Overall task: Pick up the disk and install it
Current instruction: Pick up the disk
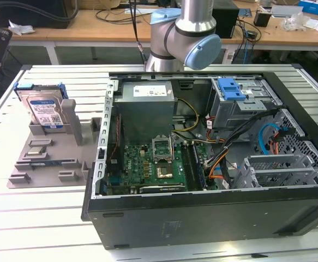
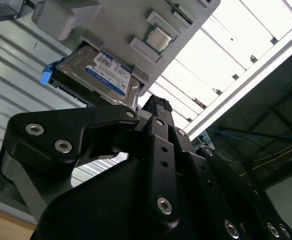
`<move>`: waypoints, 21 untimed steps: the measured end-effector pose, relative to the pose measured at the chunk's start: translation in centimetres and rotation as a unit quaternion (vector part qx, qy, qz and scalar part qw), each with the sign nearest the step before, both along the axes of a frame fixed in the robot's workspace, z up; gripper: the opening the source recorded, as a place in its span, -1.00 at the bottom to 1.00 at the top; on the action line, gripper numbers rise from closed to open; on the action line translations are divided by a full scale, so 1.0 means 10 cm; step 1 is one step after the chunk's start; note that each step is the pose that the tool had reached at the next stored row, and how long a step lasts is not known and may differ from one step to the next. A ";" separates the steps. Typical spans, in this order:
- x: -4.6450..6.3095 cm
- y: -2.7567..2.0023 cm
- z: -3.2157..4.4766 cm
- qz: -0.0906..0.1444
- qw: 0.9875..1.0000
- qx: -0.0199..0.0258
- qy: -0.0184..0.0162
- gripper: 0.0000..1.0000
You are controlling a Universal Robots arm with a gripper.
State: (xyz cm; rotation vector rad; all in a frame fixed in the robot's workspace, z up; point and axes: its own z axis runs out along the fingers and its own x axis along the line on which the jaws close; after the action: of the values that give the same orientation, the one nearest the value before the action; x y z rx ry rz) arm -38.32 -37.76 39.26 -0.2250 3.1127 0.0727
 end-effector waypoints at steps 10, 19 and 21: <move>0.00 0.000 0.000 0.096 0.995 0.000 0.000 -0.79; 0.00 0.000 0.000 0.173 0.985 0.000 0.000 -0.79; 0.00 0.000 0.000 0.185 0.983 0.000 0.000 -0.79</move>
State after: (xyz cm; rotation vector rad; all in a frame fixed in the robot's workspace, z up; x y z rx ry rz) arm -38.31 -37.76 39.26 -0.7991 3.0259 0.0775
